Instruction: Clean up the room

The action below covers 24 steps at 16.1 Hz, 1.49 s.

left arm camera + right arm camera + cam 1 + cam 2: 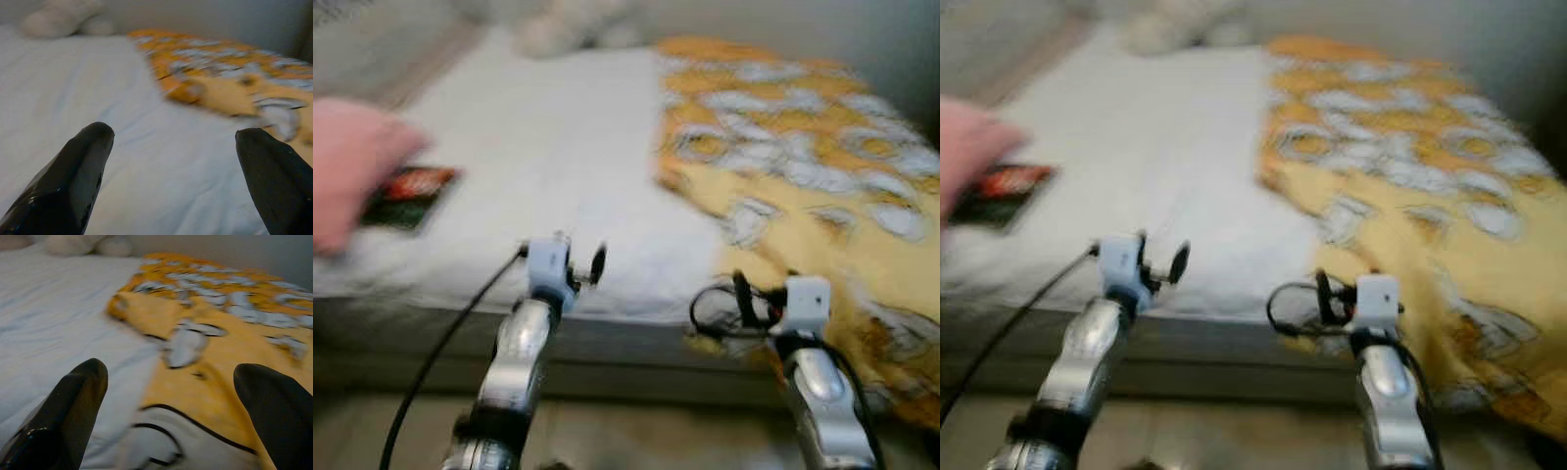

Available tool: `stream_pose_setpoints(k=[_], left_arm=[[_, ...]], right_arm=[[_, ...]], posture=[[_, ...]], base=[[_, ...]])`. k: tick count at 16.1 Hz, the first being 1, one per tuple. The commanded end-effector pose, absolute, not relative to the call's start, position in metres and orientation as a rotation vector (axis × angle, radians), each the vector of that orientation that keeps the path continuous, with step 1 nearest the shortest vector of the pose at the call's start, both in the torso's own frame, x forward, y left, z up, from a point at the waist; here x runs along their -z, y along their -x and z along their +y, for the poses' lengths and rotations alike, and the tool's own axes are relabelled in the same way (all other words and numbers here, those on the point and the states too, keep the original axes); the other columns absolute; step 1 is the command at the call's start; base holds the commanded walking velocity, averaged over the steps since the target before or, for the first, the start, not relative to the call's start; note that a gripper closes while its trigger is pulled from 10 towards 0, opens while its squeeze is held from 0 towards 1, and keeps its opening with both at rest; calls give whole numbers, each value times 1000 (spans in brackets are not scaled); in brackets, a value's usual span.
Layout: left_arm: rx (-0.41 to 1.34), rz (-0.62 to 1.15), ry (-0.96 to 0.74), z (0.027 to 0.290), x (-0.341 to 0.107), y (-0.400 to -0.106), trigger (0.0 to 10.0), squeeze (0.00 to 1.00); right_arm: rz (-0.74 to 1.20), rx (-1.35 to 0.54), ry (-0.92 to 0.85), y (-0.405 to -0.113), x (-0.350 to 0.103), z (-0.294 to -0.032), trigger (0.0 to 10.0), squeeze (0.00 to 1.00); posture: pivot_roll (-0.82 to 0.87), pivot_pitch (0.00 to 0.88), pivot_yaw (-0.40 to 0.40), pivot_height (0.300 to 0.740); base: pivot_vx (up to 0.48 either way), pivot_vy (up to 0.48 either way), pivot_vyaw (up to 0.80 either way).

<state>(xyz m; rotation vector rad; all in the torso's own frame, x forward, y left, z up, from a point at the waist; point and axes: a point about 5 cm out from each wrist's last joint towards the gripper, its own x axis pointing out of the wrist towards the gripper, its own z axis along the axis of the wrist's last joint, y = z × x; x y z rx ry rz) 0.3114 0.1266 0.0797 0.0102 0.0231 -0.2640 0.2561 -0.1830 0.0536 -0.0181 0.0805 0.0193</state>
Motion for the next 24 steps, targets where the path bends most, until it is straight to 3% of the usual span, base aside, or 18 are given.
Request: stream_pose_setpoints(k=[1,4,9,15,19,24], left_arm=[[257,56,-21,128,-71,-310,10000,0],[241,60,-21,131,-68,-308,10000,0],[251,41,-54,131,-70,-316,10000,0],[235,77,-61,143,-65,-323,10000,0],[268,47,-90,136,-73,-331,10000,0],[344,66,-126,116,-71,-334,10000,0]], right_arm=[[93,-27,5,-254,-50,-180,10000,0],[75,-26,11,-258,-54,-182,10000,0],[55,-35,5,-264,-55,-177,10000,0],[80,-62,0,-262,-49,-171,10000,0],[82,-64,1,-260,-48,-171,10000,0],[92,-55,7,-253,-45,-174,10000,0]], posture=[[7,0,-26,740],[1,0,-19,740],[10,0,-8,740],[5,0,-4,740],[-6,0,-1,740],[-25,0,4,740]], base=[[0,0,-775],[0,0,-767],[0,0,0],[0,77,-785],[0,444,-775],[355,231,-770]])
